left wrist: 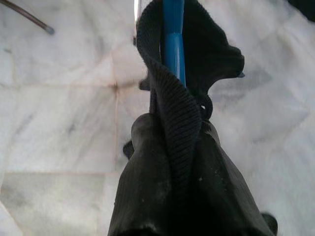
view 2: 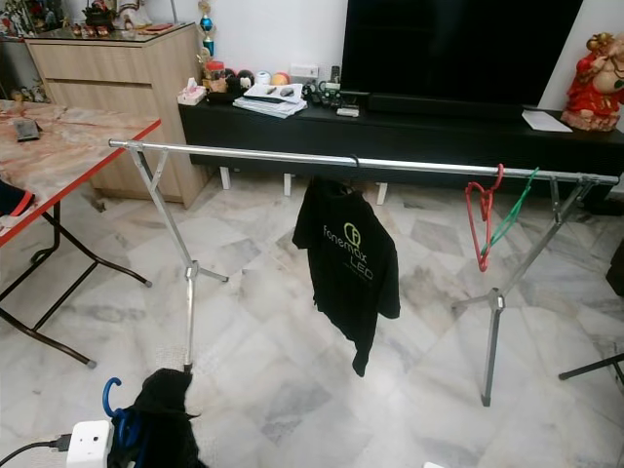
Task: Hang hanger
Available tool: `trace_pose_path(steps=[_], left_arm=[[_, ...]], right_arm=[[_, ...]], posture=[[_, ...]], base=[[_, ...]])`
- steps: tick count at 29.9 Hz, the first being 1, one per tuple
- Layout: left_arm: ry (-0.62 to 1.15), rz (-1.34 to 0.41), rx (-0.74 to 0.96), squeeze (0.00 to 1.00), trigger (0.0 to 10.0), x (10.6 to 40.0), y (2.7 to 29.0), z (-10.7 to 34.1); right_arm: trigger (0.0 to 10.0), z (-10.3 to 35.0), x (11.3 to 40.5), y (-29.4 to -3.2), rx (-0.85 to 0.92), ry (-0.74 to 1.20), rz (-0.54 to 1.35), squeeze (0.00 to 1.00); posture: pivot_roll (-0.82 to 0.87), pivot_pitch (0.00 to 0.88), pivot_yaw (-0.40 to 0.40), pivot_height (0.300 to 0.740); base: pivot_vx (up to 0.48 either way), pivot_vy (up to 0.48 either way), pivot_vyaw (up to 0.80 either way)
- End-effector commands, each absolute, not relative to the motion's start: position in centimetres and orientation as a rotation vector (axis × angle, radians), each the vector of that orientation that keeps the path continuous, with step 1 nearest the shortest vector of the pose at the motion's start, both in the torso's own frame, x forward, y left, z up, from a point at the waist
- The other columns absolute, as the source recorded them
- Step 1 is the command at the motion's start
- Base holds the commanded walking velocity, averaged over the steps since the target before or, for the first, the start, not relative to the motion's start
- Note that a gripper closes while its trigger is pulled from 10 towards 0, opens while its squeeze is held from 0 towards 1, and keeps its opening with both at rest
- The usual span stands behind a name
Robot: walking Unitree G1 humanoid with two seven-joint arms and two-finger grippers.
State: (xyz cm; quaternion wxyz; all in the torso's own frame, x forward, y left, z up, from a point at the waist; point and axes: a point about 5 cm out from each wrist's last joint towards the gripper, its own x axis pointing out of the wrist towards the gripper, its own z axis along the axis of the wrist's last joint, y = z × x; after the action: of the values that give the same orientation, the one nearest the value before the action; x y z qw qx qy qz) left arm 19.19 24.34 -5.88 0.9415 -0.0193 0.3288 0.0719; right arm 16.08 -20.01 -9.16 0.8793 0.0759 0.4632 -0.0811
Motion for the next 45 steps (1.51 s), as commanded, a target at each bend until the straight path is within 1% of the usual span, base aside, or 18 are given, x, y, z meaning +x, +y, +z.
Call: trace_pose_path(steps=[1,6,10,33,37,45], left_arm=[[0.698,0.126,-0.021,0.0,10.0,18.9,24.3,-6.1],[0.718,0.114,0.007,0.0,10.0,18.4,24.2,-6.4],[0.736,0.094,0.038,0.0,10.0,18.4,24.1,-6.5],[0.781,0.084,0.047,0.0,10.0,17.6,24.0,-7.0],[0.806,0.093,0.048,0.0,10.0,16.9,24.4,-7.3],[0.819,0.096,0.05,0.0,10.0,16.5,24.5,-7.4]], right_arm=[[10.0,-9.1,16.2,-19.9,0.141,0.968,-0.15,0.0],[10.0,-9.2,16.1,-19.9,0.101,0.975,-0.13,0.0],[10.0,-9.2,15.9,-19.9,0.025,0.992,-0.089,0.0],[10.0,-9.3,15.9,-19.6,0.004,0.998,-0.066,0.0],[10.0,-9.3,15.9,-19.4,0.023,0.996,-0.067,0.0],[10.0,-9.3,15.9,-19.4,0.027,0.994,-0.066,0.0]], posture=[[0.1,0.0,-0.015,0.74],[0.1,0.0,-0.015,0.74],[0.1,0.0,-0.015,0.74],[0.1,0.0,-0.011,0.74],[0.1,0.0,-0.009,0.74],[0.1,0.0,-0.008,0.74]], base=[[0.0,0.0,0.0],[0.0,0.0,0.0],[0.0,0.0,0.0],[0.0,0.0,0.0],[0.0,0.0,0.0],[0.0,0.0,0.0]])
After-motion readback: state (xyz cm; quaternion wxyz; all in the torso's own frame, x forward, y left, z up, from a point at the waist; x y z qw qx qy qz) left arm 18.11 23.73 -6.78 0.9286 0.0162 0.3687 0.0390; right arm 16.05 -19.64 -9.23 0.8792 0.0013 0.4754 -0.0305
